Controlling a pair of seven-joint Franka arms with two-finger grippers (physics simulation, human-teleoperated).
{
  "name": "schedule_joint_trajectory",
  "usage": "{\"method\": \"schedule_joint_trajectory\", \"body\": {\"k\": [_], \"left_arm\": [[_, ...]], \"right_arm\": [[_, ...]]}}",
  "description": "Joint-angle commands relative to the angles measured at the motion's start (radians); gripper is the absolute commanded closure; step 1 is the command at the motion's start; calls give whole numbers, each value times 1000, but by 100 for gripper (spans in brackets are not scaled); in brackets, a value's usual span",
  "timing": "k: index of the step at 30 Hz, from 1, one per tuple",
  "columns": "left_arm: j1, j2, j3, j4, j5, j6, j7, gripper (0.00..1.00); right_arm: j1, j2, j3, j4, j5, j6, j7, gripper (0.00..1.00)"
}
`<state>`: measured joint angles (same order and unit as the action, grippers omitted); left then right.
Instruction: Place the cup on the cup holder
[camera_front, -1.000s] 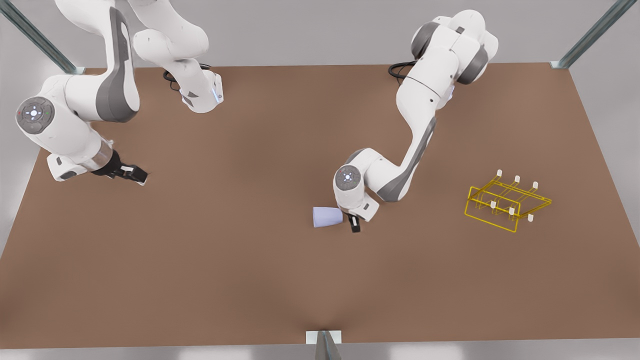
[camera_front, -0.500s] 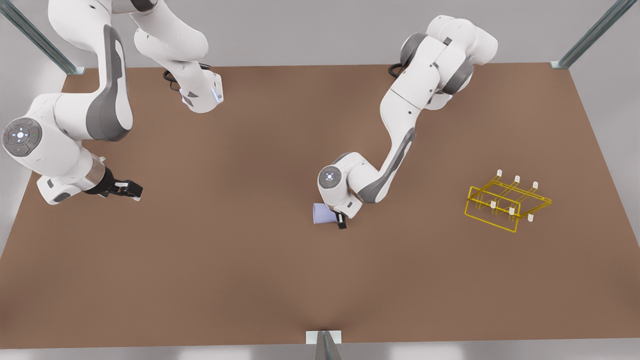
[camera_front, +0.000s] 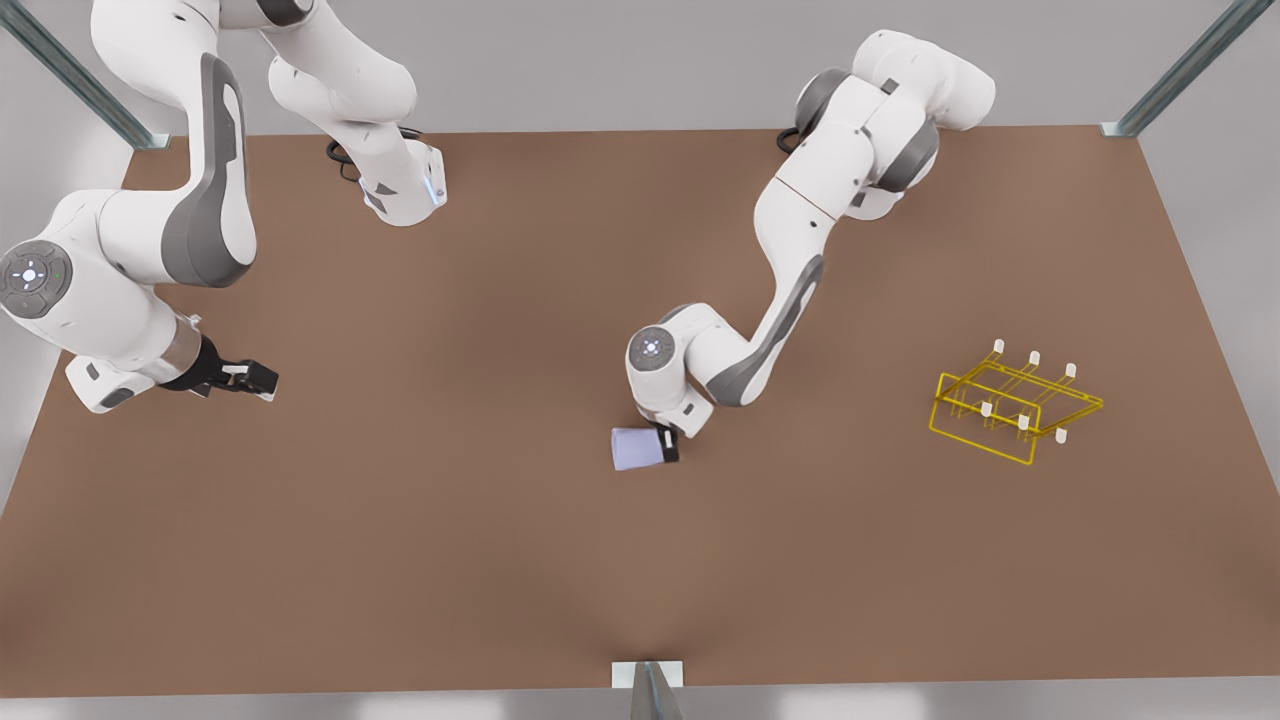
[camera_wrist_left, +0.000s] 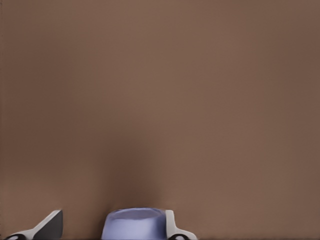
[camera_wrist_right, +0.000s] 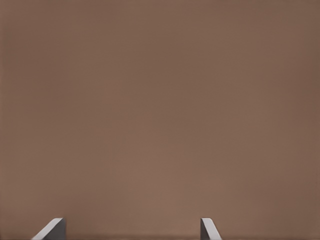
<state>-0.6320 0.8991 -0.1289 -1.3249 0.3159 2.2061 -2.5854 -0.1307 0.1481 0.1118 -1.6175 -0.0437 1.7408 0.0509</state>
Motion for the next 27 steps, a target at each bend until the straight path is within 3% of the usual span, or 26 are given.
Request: {"method": "schedule_joint_trajectory", "body": {"k": [1,10,19,27], "left_arm": [[-1,4,0,16,-3,3,-19,0],[2,37,2,84,-8,-32,-16,0],[-8,144,9,280,-38,-72,-125,0],[-3,166,11,323,-44,-72,-183,0]], "right_arm": [[0,-1,0,1,1,-1,-40,0],[0,8,0,13,-1,0,-40,0],[0,8,0,11,-1,-1,-40,0],[0,10,-1,24,-7,16,-40,0]]}}
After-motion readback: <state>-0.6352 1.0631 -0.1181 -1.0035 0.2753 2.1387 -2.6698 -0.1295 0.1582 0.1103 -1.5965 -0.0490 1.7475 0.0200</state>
